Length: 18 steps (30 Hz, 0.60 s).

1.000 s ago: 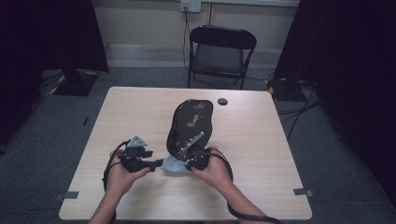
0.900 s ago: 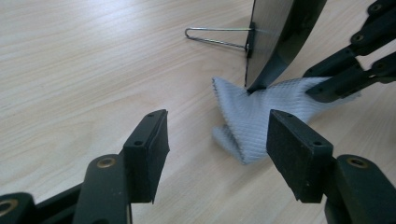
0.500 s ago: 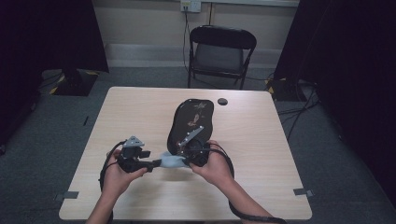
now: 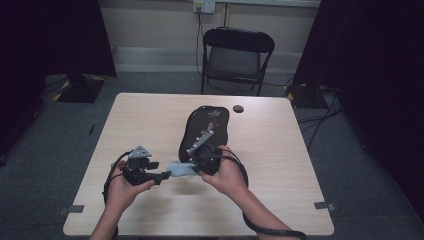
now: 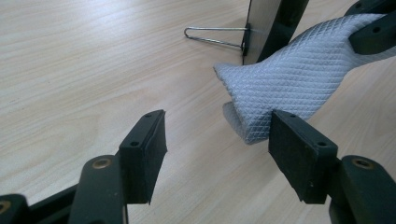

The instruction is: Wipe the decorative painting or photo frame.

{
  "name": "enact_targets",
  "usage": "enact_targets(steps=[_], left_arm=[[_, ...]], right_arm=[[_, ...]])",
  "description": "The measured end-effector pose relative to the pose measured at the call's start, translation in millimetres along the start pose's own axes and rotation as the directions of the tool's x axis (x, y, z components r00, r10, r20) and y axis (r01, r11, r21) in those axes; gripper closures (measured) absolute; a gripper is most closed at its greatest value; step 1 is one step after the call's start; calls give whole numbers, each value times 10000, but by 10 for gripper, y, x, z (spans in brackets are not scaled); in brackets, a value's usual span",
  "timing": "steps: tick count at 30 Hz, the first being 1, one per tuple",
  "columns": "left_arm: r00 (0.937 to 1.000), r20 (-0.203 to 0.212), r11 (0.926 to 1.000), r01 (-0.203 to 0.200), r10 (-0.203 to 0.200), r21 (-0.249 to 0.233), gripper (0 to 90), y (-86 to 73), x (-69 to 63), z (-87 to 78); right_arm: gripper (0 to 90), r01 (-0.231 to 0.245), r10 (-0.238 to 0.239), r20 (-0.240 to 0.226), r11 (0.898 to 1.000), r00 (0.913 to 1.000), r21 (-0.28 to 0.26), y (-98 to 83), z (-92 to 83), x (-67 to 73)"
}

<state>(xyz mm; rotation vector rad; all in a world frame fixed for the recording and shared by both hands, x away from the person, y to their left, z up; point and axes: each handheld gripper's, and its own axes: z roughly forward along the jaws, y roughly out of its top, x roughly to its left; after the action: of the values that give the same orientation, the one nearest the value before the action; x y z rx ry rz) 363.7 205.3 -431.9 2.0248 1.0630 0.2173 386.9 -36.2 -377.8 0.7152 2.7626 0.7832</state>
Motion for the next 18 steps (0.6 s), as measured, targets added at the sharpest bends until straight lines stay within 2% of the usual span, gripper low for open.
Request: enact_targets(steps=[5,10,12,18], left_arm=[[10000,54,10000,7,-7,-84,363,-16,-12,-22],[9999,72,9999,-97,97,57,347,-63,-17,-21],[9995,144,9995,-288,286,142,340,-84,-19,-31],[9999,-42,9998,-157,158,124,331,-142,-19,-67]], right_arm=[[829,-60,60,-41,10000,10000,-15,22,27,7],[829,-166,166,-78,9999,9998,3,49,34,13],[829,-55,55,-50,10000,10000,-45,70,10,5],[829,-106,103,-92,9994,9999,-331,169,-97,19]])
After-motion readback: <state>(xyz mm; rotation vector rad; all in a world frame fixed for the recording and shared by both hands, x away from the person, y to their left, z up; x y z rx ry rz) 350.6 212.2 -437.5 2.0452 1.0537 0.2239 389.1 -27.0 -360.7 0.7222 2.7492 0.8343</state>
